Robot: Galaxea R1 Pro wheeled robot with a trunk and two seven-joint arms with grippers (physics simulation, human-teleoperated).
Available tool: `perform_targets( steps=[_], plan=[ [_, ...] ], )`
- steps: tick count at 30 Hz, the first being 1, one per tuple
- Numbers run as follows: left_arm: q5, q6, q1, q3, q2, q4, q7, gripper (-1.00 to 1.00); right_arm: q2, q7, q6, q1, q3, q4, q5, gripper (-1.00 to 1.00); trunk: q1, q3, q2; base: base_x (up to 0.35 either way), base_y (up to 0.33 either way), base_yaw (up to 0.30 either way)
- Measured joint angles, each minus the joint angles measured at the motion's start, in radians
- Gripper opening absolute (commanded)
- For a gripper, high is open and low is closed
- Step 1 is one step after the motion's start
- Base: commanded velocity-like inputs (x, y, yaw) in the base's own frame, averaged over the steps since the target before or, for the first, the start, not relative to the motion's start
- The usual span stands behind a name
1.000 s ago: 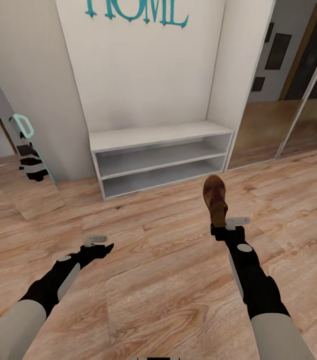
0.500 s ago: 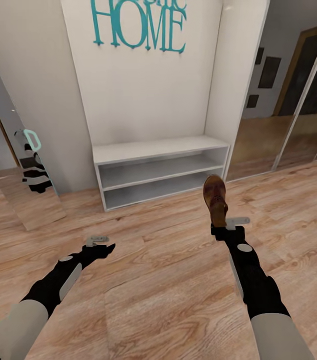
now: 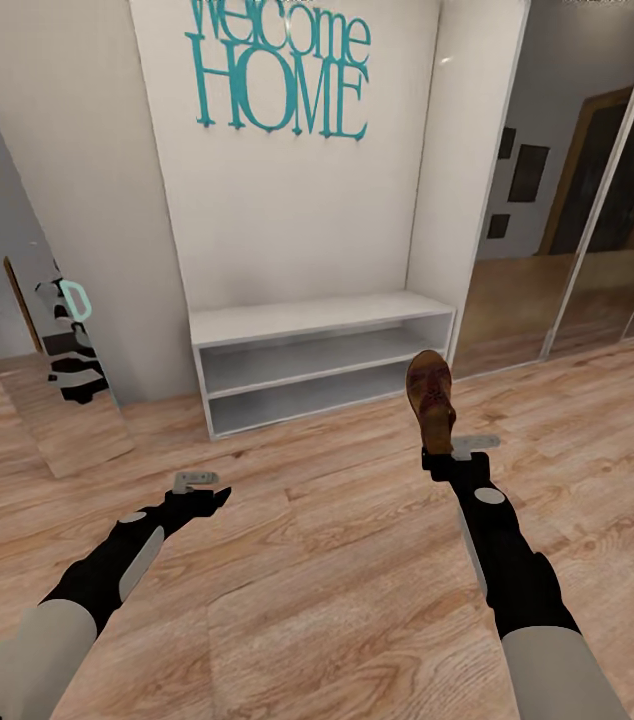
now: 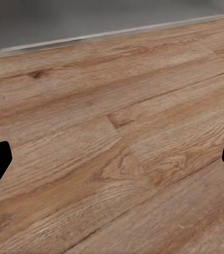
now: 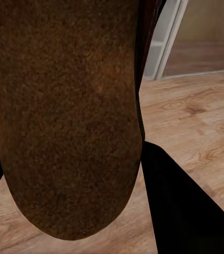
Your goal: Pick up the two gym shoes and the two sandals from the corridor floor and place them onto the hallstand (shoe rack) in the corridor, making sure they are on the rack and not on the floor. Arrange them so the two gym shoes are next to each other and the two sandals are next to each other.
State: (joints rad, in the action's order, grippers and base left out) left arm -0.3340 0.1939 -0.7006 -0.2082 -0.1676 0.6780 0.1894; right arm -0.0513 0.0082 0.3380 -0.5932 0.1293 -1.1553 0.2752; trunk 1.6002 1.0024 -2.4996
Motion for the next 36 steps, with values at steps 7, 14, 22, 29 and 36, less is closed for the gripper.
perform_targets(
  steps=[7, 14, 22, 29, 36],
  plan=[
    [0.0, 0.0, 0.0, 0.0, 0.0, 0.0, 0.0, 1.0, 0.0, 0.0, 0.0, 0.0, 0.0, 0.0, 0.0, -1.0, 0.0, -0.012, 0.0, 0.0, 0.0, 0.0],
    [0.0, 0.0, 0.001, 0.0, 0.0, 0.0, 0.0, 1.0, 0.0, 0.0, 0.0, 0.0, 0.0, 0.0, 0.0, -1.0, 0.0, -0.023, 0.0, 0.065, 0.0, 0.0],
    [0.0, 0.0, 0.002, -0.001, 0.001, 0.0, 0.0, 1.0, 0.0, 0.0, 0.0, 0.0, 0.0, -0.001, 0.0, -1.0, -0.001, -0.03, 0.0, 0.321, 0.0, -0.003],
    [0.0, 0.0, 0.001, -0.002, 0.002, 0.0, 0.0, 1.0, 0.0, 0.0, 0.0, 0.0, 0.0, 0.0, 0.0, -1.0, -0.001, -0.035, 0.0, 0.344, 0.0, -0.186],
    [0.0, 0.0, 0.001, -0.002, 0.007, 0.0, 0.0, 1.0, 0.0, 0.0, 0.0, 0.0, 0.0, 0.0, 0.0, -1.0, -0.001, -0.041, 0.0, 0.345, 0.0, -0.253]
  ],
)
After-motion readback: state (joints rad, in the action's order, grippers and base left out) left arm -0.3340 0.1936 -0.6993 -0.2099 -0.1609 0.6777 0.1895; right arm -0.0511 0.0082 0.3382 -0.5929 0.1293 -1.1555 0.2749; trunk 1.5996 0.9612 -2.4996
